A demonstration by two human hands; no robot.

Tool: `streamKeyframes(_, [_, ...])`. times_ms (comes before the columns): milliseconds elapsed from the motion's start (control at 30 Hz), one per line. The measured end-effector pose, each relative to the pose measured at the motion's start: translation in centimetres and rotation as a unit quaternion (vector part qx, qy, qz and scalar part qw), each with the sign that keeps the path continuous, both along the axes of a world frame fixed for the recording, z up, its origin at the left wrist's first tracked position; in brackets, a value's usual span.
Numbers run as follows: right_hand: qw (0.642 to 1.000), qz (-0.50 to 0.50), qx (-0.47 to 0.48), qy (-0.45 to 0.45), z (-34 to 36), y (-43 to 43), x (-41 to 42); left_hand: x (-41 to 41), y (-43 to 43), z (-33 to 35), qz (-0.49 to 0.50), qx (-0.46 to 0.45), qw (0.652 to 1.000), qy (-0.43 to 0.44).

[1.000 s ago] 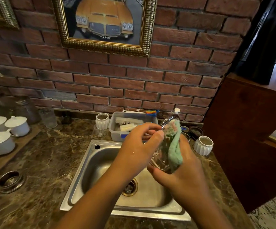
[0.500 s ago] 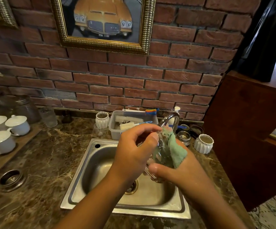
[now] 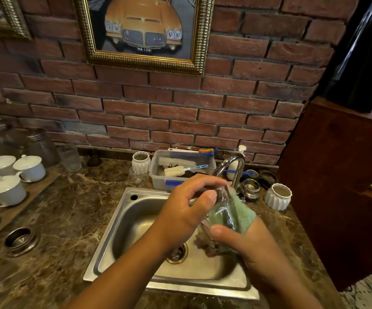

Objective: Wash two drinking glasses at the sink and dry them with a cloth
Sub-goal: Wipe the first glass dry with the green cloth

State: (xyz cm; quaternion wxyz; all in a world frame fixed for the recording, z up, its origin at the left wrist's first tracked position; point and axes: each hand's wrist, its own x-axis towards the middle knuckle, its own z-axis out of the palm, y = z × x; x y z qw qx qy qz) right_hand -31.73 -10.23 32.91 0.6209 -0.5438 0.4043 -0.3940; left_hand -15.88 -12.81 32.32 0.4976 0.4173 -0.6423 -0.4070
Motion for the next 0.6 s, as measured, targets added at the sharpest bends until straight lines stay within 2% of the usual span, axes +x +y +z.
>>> streamKeyframes(33, [0.989,-0.036,-0.083,0.118,0.1,-0.2,-0.1,-0.4,0.0,-0.1,0.022,0.009,1.0,-0.002])
streamKeyframes(67, [0.958,-0.077,-0.162,0.223,0.0,-0.5,-0.1,-0.8,0.0,-0.1,0.044,0.022,0.999,-0.006])
streamKeyframes(133, [0.877,-0.134,-0.265,0.378,-0.1,-0.6,0.2,-1.5,-0.1,0.1,0.068,0.065,0.996,0.002])
streamKeyframes(167, [0.849,-0.14,-0.287,0.421,-0.1,-0.5,0.3,-1.8,-0.2,0.3,0.069,0.088,0.994,0.017])
streamKeyframes(233, [0.829,-0.129,-0.31,0.448,-0.4,-0.3,0.5,-2.0,-0.4,0.7,0.079,0.115,0.99,0.035])
streamKeyframes(300, [0.831,-0.132,-0.323,0.432,-0.5,-0.2,0.5,-2.0,-0.5,1.1,0.087,0.114,0.988,0.05])
streamKeyframes(400, [0.856,-0.141,-0.317,0.384,-0.7,-0.3,0.7,-2.0,-0.2,1.1,0.115,0.086,0.987,0.079])
streamKeyframes(500, [0.903,-0.121,-0.269,0.312,-0.2,-0.2,0.9,-2.0,0.6,0.7,0.134,0.051,0.985,0.092])
streamKeyframes(600, [0.957,-0.05,-0.188,0.213,0.7,-0.3,0.3,-1.8,1.1,0.4,0.128,0.012,0.987,0.094])
